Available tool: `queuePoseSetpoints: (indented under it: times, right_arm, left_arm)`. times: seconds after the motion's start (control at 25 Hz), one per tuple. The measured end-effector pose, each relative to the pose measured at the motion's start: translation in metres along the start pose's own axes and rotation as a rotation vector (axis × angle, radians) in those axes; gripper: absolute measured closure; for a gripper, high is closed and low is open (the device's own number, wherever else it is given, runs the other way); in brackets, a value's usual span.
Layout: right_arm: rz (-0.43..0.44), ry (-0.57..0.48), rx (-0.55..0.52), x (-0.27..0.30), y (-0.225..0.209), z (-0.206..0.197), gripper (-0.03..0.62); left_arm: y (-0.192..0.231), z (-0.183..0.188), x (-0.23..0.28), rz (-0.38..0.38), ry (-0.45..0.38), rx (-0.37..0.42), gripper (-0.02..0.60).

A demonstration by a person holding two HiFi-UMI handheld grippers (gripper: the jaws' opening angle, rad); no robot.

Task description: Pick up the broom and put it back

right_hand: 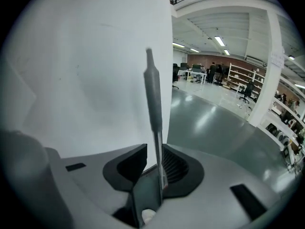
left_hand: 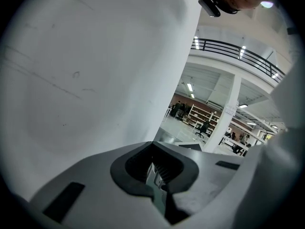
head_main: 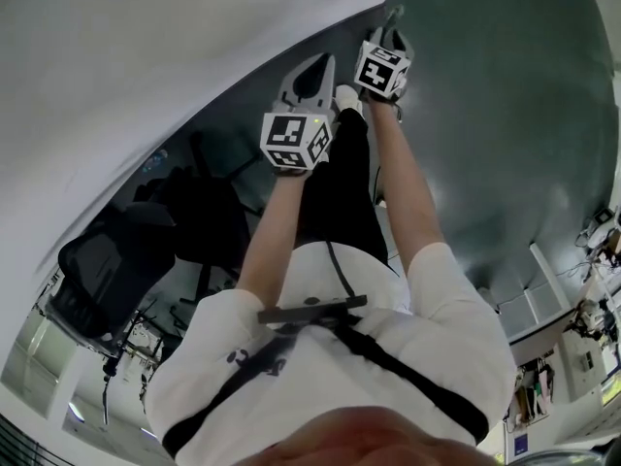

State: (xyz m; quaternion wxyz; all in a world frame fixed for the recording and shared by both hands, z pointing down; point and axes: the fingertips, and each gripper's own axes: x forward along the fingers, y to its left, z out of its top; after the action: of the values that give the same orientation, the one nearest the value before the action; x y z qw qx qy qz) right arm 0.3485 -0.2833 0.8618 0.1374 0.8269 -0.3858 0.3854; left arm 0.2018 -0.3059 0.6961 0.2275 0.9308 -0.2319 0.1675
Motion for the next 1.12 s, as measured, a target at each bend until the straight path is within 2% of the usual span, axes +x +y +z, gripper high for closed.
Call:
queuePoseSetpoints:
  times: [0.24, 0.44, 0.8, 1.12]
  right_arm:
    - [0.067, -0.02, -0.029, 0.016, 0.034, 0.016, 0.499]
    - [0.081, -0.039, -0.078, 0.012, 0.038, 0.018, 0.499]
    - [0.139, 0.03, -0.134, -0.027, 0.032, -0.049, 0.499]
    - [0.148, -0.004, -0.115, -0.052, 0.012, -0.045, 0.499]
  left_arm:
    - [0.008, 0.005, -0.005, 0.01, -0.01, 0.007, 0.572]
    - [0.018, 0.0, -0.014, 0.032, -0.013, -0.002, 0.572]
    - [0.007, -0.015, -0.015, 0.02, 0.003, -0.006, 0.572]
    - [-0.003, -0.017, -0.015, 0.013, 0.005, 0.007, 0.572]
